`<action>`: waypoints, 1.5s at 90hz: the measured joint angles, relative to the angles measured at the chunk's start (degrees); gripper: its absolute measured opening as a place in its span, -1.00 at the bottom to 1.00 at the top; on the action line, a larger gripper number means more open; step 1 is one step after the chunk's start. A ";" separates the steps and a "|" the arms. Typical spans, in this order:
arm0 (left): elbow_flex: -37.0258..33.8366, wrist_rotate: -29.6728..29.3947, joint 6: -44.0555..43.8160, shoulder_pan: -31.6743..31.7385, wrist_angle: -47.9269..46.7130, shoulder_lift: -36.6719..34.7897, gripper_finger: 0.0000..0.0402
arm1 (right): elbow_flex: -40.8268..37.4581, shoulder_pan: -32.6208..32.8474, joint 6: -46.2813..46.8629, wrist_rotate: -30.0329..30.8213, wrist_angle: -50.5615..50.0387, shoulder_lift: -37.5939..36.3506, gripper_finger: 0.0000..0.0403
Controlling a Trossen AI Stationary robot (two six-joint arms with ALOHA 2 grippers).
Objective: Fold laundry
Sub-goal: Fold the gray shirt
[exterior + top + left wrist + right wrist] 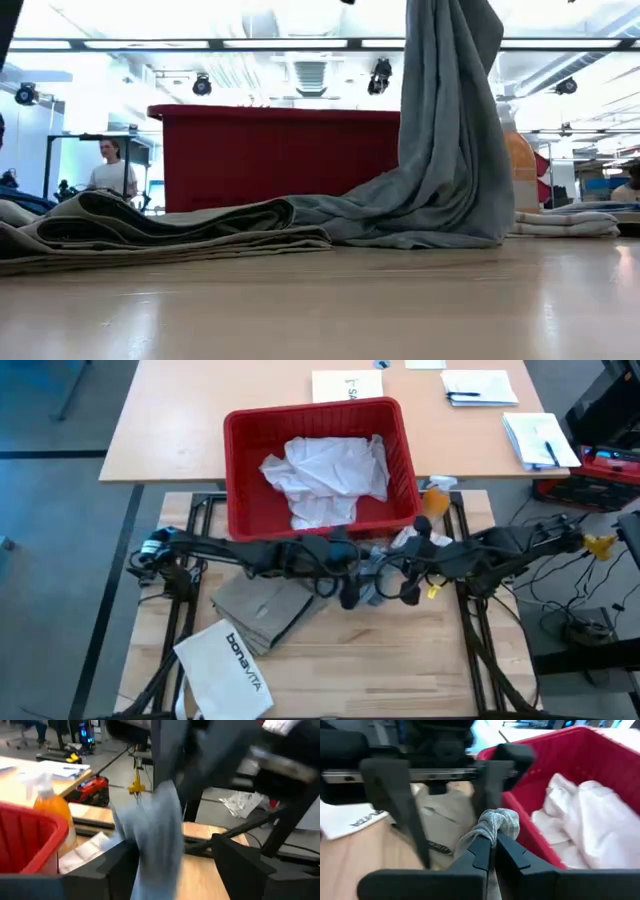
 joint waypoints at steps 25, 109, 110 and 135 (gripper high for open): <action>10.76 -2.95 0.47 0.17 -16.95 4.47 -0.77 | 0.95 1.23 -1.83 -1.07 5.40 1.04 -1.00; 34.58 -6.50 7.10 0.33 -35.47 -4.75 -1.00 | -33.68 9.41 4.94 9.19 45.88 -12.39 0.10; 34.58 -6.51 7.10 0.33 -35.36 -4.77 -1.00 | -34.27 9.29 4.94 9.21 47.22 -12.01 0.11; 34.54 -6.56 5.87 0.33 -35.08 -4.91 -1.00 | -37.81 5.25 6.26 3.21 68.08 -1.00 0.42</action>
